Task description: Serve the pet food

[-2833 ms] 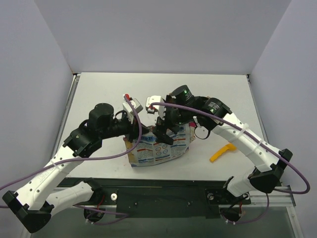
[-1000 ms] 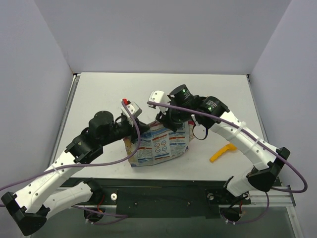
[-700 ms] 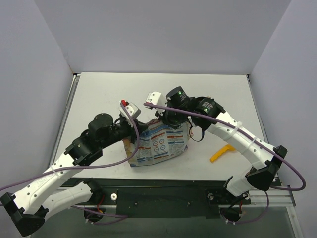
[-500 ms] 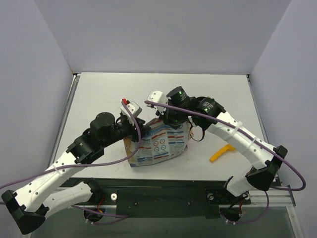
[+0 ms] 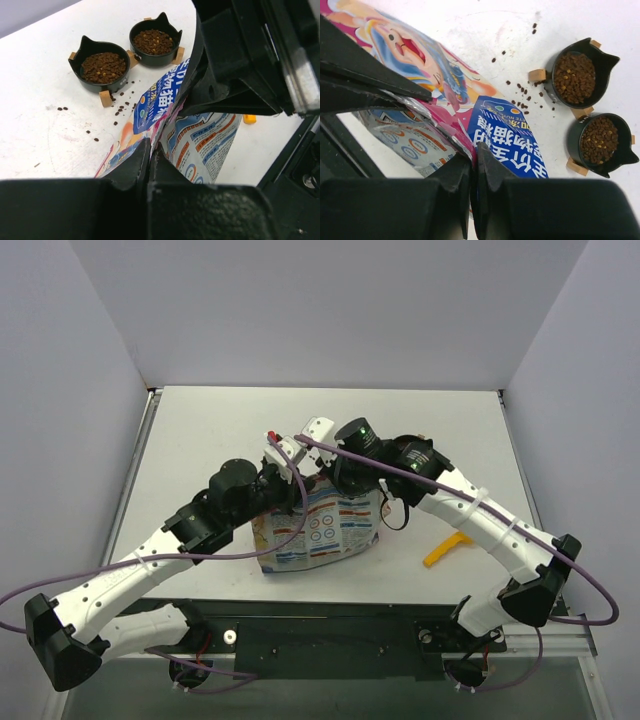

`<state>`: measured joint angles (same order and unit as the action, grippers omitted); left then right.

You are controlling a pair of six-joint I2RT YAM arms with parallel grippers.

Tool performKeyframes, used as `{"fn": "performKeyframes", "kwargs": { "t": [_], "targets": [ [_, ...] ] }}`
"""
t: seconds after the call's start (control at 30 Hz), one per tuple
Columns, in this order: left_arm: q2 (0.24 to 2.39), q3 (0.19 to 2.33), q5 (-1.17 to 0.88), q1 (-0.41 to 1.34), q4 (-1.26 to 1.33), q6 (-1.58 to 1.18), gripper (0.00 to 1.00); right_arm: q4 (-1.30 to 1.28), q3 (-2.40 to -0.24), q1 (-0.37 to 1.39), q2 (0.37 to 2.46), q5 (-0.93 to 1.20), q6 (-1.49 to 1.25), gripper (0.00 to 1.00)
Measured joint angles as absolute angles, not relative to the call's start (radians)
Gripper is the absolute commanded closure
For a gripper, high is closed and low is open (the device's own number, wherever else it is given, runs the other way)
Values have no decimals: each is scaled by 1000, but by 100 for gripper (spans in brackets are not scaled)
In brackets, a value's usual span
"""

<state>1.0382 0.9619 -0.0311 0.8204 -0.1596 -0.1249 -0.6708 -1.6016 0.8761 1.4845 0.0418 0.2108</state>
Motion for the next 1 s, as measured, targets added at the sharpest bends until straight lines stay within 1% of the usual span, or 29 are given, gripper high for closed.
{"fn": "performKeyframes", "kwargs": {
  "t": [0.17, 0.33, 0.6, 1.0],
  "targets": [
    [1024, 946, 37, 842, -148, -120, 100, -567, -1511, 904, 1437, -54, 172, 100],
    [1002, 925, 107, 870, -137, -126, 100, -480, -1431, 905, 1386, -58, 184, 100],
    [993, 916, 144, 876, -130, -131, 100, -415, -1385, 892, 1364, -57, 233, 100],
    [982, 912, 131, 876, -130, -123, 100, -387, -1335, 775, 1304, 173, 381, 100]
  ]
}}
